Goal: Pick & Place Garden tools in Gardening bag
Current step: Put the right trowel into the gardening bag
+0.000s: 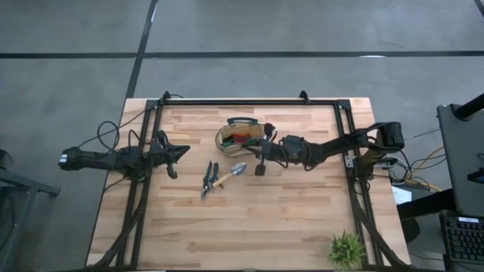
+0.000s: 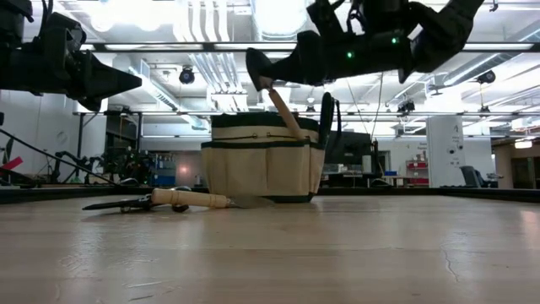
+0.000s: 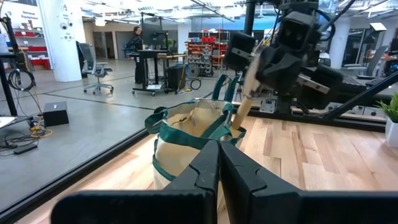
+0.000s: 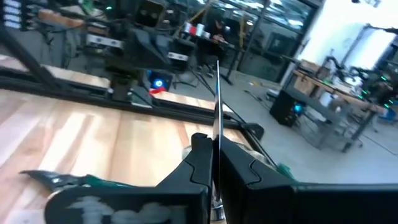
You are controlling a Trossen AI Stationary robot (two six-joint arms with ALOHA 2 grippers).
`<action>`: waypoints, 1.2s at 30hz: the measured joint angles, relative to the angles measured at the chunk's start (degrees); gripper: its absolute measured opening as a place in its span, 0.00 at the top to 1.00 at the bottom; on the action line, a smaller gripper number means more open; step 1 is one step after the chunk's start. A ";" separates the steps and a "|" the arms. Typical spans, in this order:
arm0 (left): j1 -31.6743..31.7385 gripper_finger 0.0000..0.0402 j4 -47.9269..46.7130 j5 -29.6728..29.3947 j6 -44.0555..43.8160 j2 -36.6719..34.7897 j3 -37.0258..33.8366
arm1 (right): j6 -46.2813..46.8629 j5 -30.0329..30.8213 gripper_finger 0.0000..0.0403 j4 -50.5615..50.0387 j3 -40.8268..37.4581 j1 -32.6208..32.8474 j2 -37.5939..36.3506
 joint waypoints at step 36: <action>0.00 0.96 0.00 -0.02 0.00 0.02 0.02 | 3.19 8.70 0.98 2.12 -5.01 -2.31 -0.04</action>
